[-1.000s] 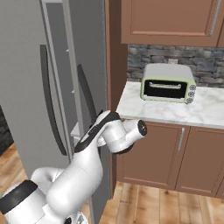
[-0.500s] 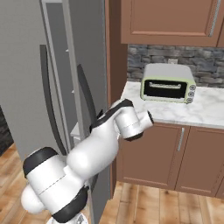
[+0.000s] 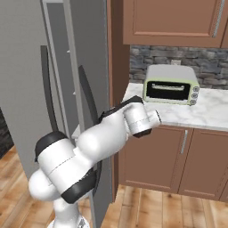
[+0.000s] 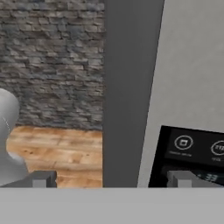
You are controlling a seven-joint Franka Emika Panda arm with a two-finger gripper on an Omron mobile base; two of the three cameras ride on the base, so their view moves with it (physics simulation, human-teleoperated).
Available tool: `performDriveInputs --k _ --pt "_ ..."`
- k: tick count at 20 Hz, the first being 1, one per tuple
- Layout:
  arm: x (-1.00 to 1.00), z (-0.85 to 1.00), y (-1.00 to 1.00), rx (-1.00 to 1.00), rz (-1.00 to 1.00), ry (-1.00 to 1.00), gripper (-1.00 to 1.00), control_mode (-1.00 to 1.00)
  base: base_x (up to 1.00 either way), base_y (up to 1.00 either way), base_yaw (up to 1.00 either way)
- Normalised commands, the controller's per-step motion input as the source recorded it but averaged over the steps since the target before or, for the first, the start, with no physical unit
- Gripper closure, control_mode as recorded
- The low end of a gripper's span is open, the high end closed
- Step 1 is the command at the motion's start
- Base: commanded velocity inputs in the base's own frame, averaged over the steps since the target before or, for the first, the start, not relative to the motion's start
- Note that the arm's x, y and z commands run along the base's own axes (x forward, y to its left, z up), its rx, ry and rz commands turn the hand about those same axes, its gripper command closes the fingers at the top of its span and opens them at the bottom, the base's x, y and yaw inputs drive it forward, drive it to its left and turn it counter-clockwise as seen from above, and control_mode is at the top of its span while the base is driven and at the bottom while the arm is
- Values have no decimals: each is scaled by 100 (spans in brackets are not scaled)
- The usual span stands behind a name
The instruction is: Take the bottled waters from the counter and place them in the freezer to freeze. Close the freezer door after placing the bottles.
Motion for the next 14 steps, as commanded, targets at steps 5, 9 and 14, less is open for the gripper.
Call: performDriveInputs --k 5,9,14 --pt "12 -5 1 9 -33 0 -100 -100 0 0 0" --pt "-10 0 6 28 -27 0 -100 -100 0 0 0" --pt "-18 0 38 14 -7 3 -100 -100 0 0 0"
